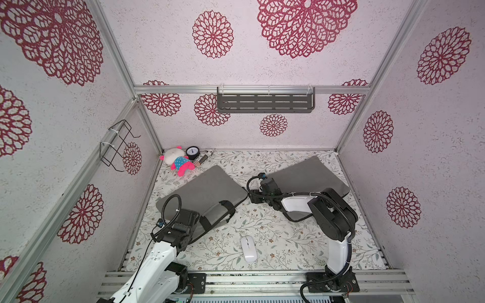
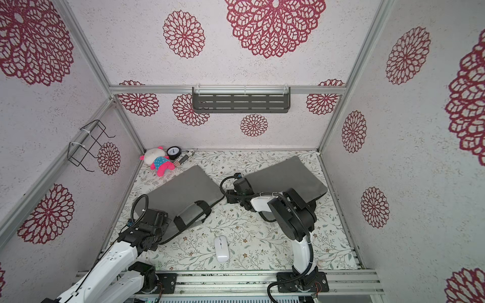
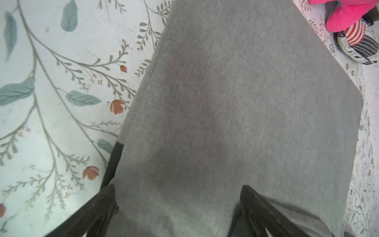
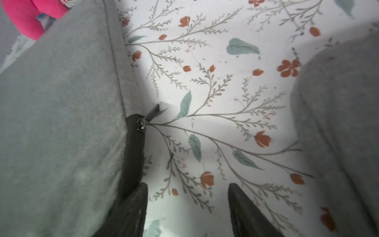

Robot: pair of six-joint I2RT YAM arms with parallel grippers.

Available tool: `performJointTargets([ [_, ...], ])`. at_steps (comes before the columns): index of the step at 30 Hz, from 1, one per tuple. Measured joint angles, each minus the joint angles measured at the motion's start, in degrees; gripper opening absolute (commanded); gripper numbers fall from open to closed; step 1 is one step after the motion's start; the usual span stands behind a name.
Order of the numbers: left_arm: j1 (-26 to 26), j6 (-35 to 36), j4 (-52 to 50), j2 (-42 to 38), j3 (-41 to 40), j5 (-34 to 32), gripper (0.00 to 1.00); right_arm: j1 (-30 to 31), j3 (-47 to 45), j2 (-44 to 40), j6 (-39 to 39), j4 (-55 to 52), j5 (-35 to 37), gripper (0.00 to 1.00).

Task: Put the mouse into the laptop bag
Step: Zip the zipper on the zippered laptop bag, then adjust the zippered laptop bag at the center of the board.

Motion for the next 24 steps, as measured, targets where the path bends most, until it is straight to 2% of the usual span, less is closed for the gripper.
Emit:
performJointTargets([
  [3,3.1,2.0,1.6,1.7,0.0,2.1,0.98,0.3,4.8,3.1,0.0,-1.1,-1.7,0.67],
  [6,5.5,4.0,3.1,3.1,0.0,3.7,0.98,0.6,9.0,6.8,0.0,-1.6,-2.5,0.61],
  [12,8.9,8.3,5.7,7.8,0.7,5.8,0.98,2.4,10.6,8.3,1.2,-1.6,-3.0,0.37],
  [18,11.9,12.4,6.6,18.9,5.7,5.8,0.98,6.0,3.4,5.0,3.1,3.3,-1.5,0.32],
  [24,13.2,16.7,7.7,31.7,15.5,4.1,0.98,12.5,-4.9,-0.2,5.4,6.1,3.2,0.3],
])
